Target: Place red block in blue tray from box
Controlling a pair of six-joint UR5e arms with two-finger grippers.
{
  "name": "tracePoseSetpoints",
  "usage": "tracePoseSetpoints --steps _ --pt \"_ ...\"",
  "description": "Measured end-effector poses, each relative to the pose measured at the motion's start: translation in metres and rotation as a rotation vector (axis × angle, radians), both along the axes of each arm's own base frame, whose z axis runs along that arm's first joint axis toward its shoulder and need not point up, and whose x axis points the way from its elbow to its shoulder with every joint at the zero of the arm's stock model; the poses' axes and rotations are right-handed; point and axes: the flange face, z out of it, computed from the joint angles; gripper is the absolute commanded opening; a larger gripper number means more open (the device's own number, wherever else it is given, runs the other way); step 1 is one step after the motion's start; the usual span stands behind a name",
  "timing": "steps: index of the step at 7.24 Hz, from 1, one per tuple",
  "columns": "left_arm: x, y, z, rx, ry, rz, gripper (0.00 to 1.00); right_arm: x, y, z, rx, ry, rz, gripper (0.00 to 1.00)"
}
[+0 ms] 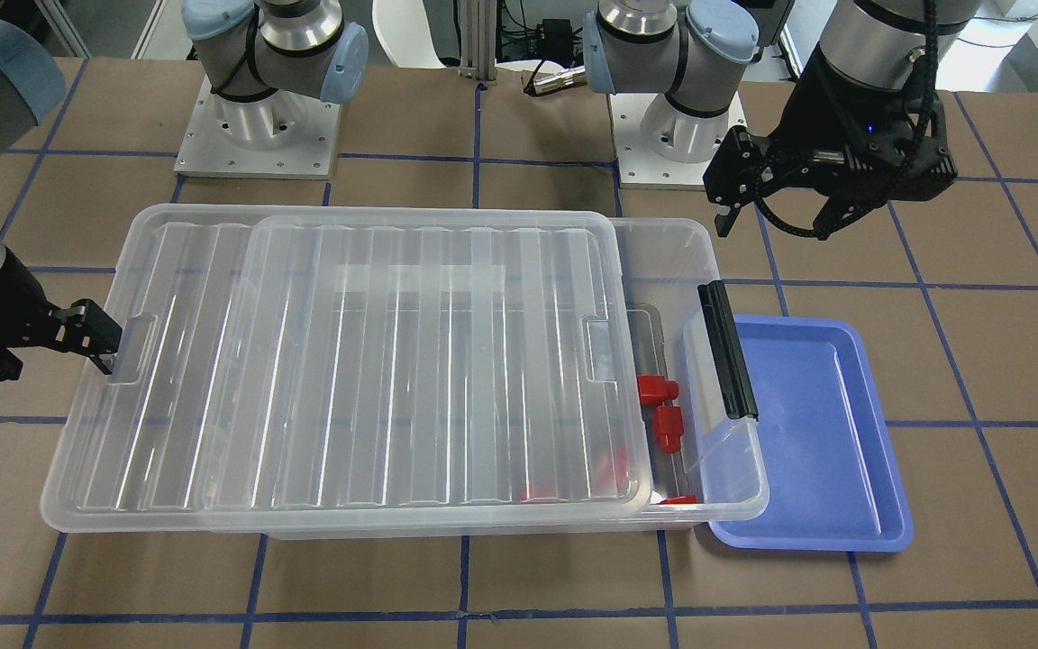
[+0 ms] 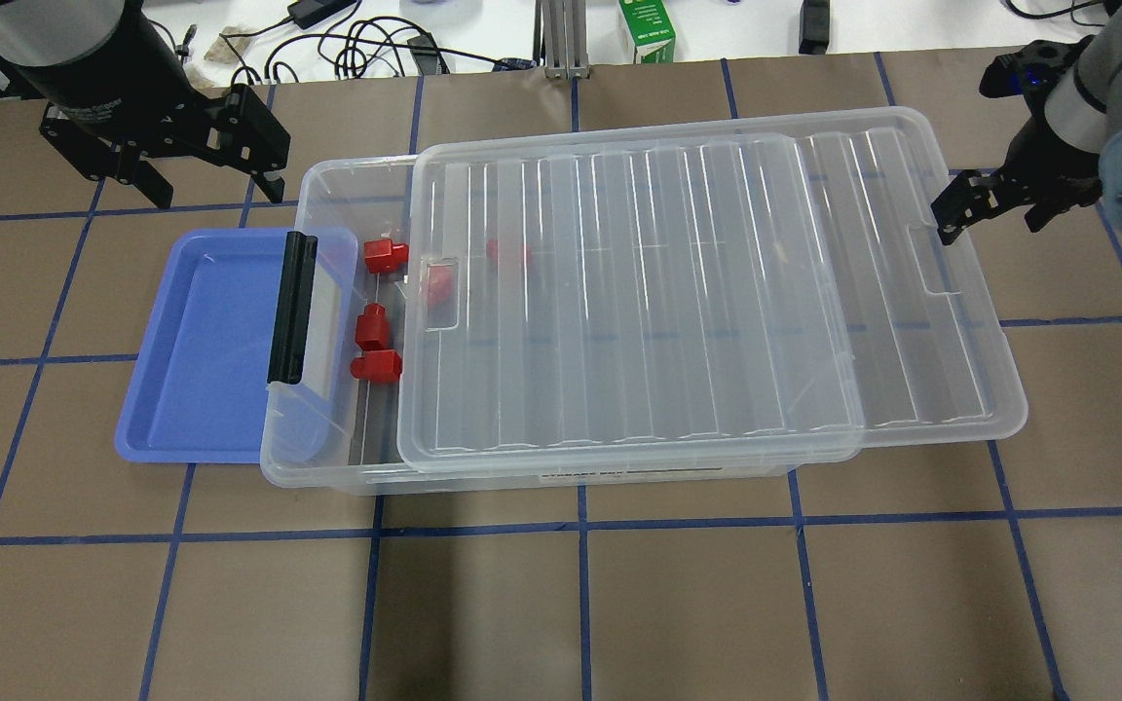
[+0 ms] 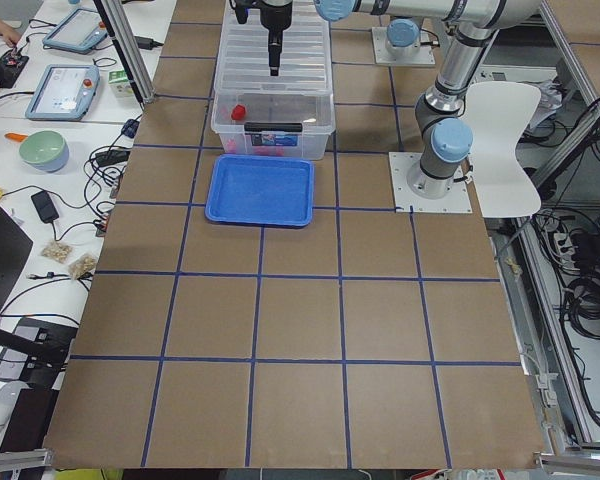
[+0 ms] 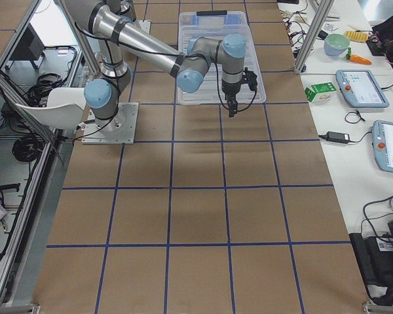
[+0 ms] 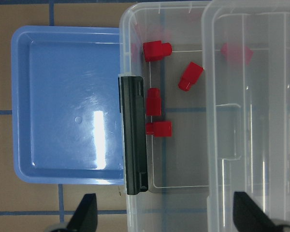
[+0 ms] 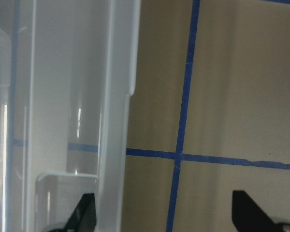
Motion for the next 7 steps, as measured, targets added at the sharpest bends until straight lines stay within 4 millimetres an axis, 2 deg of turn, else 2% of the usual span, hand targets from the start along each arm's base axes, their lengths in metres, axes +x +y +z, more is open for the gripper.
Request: tracePoseSetpoints --steps 2,4,6,7 --pt "-0.002 -0.003 -0.005 0.009 0.003 0.001 1.0 -0.028 0.004 0.0 0.004 0.004 0.018 1.0" --pt "-0.005 -0.01 -0.021 0.03 0.008 -0.013 1.0 -0.047 0.008 0.001 0.004 0.01 0.042 1.0" --pt "-0.019 -0.014 -0.062 -0.019 0.02 -0.049 1.0 -0.068 0.014 0.001 0.006 0.009 0.043 1.0" --pt "-0.032 -0.013 -0.094 -0.06 0.024 -0.082 1.0 -0.071 0.015 0.001 0.007 0.007 0.04 1.0"
